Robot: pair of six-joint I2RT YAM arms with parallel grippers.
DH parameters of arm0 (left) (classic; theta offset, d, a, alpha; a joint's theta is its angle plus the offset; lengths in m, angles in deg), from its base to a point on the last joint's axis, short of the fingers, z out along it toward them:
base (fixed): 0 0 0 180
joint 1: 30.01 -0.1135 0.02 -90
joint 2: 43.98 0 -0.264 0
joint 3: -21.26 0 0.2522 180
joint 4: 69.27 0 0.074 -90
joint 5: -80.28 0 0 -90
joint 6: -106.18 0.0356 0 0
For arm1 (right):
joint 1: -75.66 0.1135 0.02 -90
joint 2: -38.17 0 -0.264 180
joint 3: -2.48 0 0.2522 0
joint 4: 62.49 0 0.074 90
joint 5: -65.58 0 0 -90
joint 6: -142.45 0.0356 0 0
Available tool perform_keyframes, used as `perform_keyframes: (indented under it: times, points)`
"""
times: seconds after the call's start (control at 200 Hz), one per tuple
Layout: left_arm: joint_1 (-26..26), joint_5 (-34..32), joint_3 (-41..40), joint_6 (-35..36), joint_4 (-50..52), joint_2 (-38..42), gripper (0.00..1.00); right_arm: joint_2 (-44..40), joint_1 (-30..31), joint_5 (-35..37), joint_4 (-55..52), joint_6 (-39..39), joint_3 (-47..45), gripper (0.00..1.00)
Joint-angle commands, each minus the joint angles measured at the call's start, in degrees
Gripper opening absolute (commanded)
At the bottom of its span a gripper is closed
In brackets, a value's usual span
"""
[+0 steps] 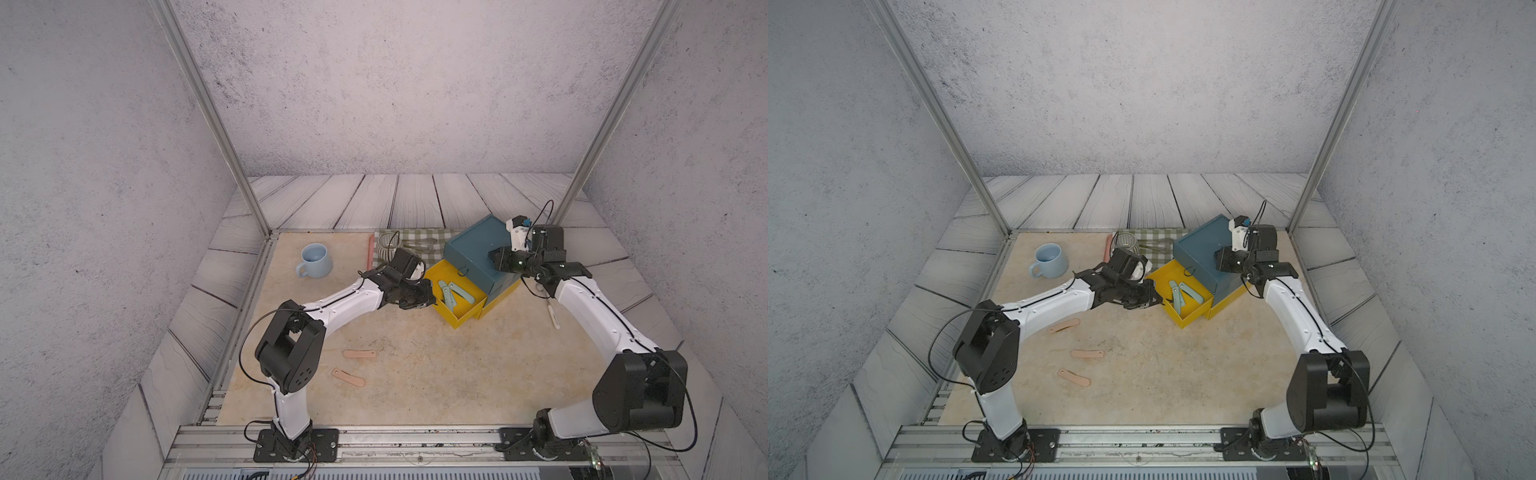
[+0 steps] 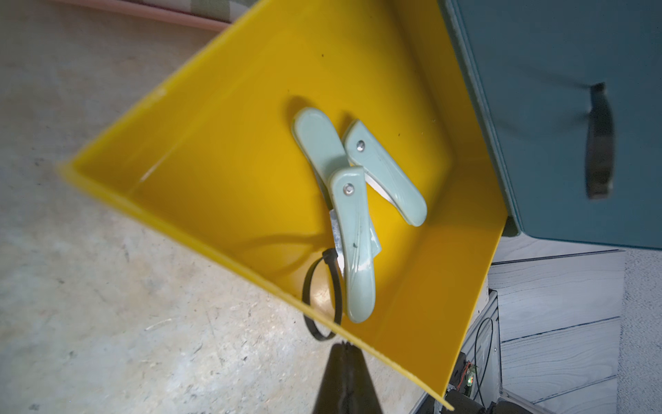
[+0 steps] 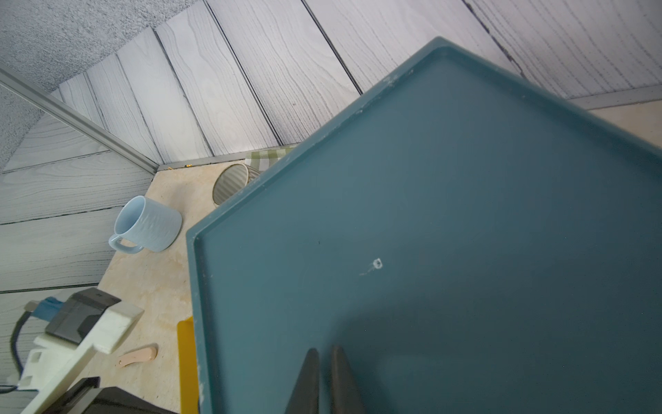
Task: Place the fruit knives into the drawer by color
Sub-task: Close the drawer in the storage box.
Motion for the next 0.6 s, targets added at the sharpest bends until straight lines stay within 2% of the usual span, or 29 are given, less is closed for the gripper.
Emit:
perform_keyframes:
  times: [0.0,0.595]
  points:
    - [-0.11,0.91,2.55,0.02,-0.58,-1.75,0.0,6.34,0.18,5.33,-24.51,-0.13,-6.7,0.12]
    - [0.03,3.95,13.78,-3.04,-2.32,-10.34,0.0,7.49,0.13,5.42,-24.41,-0.3,-6.79,0.11]
